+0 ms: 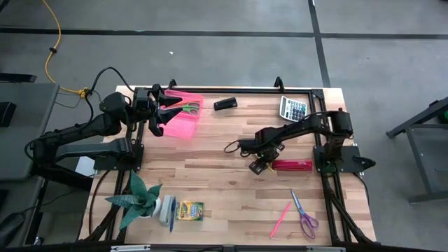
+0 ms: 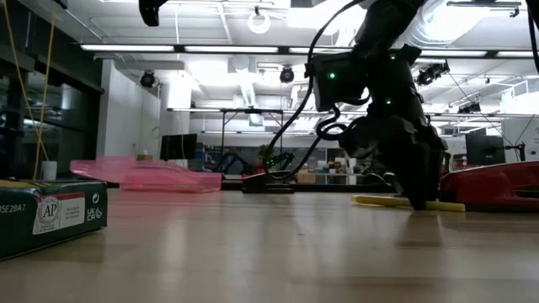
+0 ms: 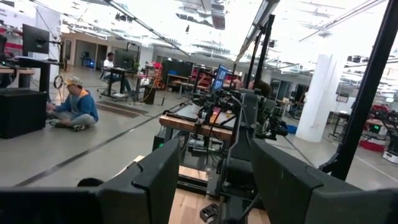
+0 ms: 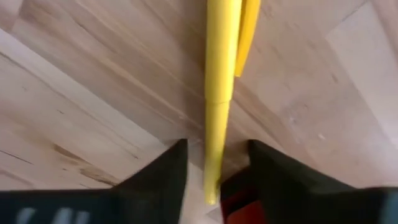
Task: Pack school essentials
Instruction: Put the yellow pen into the pink supply box
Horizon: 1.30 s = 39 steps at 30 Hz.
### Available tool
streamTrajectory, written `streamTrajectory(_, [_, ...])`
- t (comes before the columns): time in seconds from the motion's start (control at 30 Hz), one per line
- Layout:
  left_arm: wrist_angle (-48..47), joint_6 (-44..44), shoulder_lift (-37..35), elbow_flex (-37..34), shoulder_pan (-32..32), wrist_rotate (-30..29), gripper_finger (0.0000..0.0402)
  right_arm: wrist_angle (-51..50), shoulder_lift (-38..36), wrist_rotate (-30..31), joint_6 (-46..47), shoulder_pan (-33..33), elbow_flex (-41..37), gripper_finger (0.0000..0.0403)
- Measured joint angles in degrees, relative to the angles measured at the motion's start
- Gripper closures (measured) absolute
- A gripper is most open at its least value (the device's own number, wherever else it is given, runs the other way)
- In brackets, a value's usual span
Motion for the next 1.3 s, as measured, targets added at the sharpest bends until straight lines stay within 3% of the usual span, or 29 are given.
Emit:
streamTrajectory(0.17, [-0.01, 0.00, 0.00, 0.01, -0.01, -0.04, 0.0218, 0.74, -1.13, 2.02, -5.47, -0.04, -1.59, 0.0368])
streamTrajectory(0.23, [-0.02, 0.00, 0.00, 0.01, -0.01, -0.07, 0.0218, 1.64, -3.24, 3.90, -8.07, 0.07, -1.99, 0.0390])
streamTrajectory(0.4, [-0.02, 0.00, 0.00, 0.01, -0.01, -0.20, 0.0218, 14.07, -13.27, 17.94, -12.44, -1.17, -2.65, 0.0395])
streamTrajectory(0.63, [-0.11, -0.48, 0.10, 0.01, -0.03, -0.23, 0.0218, 53.22, -28.60, 17.58, -13.22, -4.91, -18.03, 0.0399])
streamTrajectory(0.83, [-0.01, -3.25, 3.59, 0.01, -0.03, 0.10, 0.0218, 69.88, -32.84, 15.58, -16.87, -5.49, -22.42, 0.0401])
streamTrajectory(1.0, [2.63, -2.99, 9.56, 0.00, -1.35, 0.48, 0.0218, 71.51, -32.78, 14.82, -24.96, -4.02, -17.78, 0.0402])
streamTrajectory(1.1, [9.94, -2.10, 13.62, -0.03, -3.12, 0.71, 0.0218, 70.73, -32.13, 14.06, -28.74, -3.41, -14.09, 0.0402])
streamTrajectory(1.2, [16.33, -2.04, 18.01, 0.36, -5.02, 1.74, 0.0218, 68.44, -30.51, 13.90, -31.19, -2.94, -9.60, 0.0402])
streamTrajectory(1.3, [16.30, -1.96, 22.49, 1.99, -6.92, 1.75, 0.0218, 64.62, -27.81, 12.83, -32.61, -2.61, -4.52, 0.0402])
